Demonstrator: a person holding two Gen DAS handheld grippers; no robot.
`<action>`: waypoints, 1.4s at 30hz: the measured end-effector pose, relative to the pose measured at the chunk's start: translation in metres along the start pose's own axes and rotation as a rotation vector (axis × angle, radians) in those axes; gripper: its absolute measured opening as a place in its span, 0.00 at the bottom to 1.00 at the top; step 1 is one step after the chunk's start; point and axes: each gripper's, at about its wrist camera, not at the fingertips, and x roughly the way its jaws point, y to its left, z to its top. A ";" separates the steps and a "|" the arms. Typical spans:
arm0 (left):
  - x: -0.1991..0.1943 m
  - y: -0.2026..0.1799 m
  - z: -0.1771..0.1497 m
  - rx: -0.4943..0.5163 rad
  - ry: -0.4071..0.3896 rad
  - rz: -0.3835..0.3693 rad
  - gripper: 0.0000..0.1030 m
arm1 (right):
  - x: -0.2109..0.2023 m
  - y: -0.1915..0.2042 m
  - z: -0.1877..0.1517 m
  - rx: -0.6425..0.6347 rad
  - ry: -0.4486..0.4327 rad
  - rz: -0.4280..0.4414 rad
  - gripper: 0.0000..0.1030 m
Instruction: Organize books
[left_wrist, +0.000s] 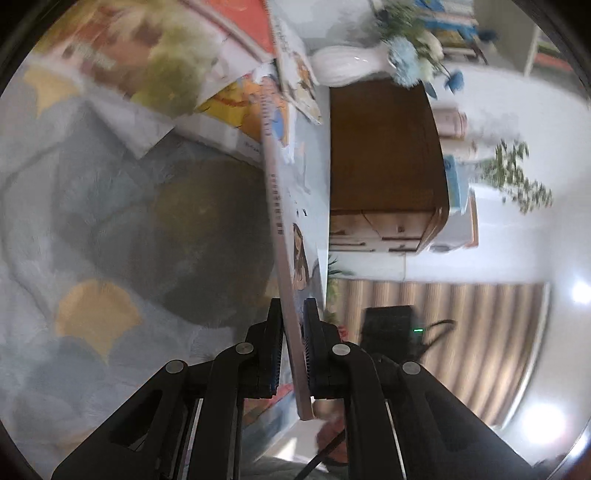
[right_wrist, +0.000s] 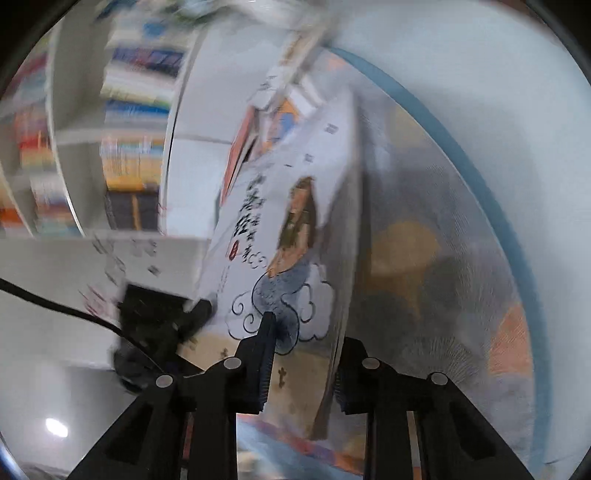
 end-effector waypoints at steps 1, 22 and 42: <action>-0.003 -0.004 0.000 0.007 0.001 -0.022 0.07 | -0.002 0.017 -0.001 -0.082 -0.006 -0.060 0.25; -0.243 -0.030 0.011 0.183 -0.323 -0.011 0.12 | 0.083 0.274 -0.027 -0.712 -0.057 -0.194 0.26; -0.484 0.124 0.076 0.093 -0.555 0.071 0.12 | 0.369 0.454 -0.069 -0.854 0.111 -0.149 0.28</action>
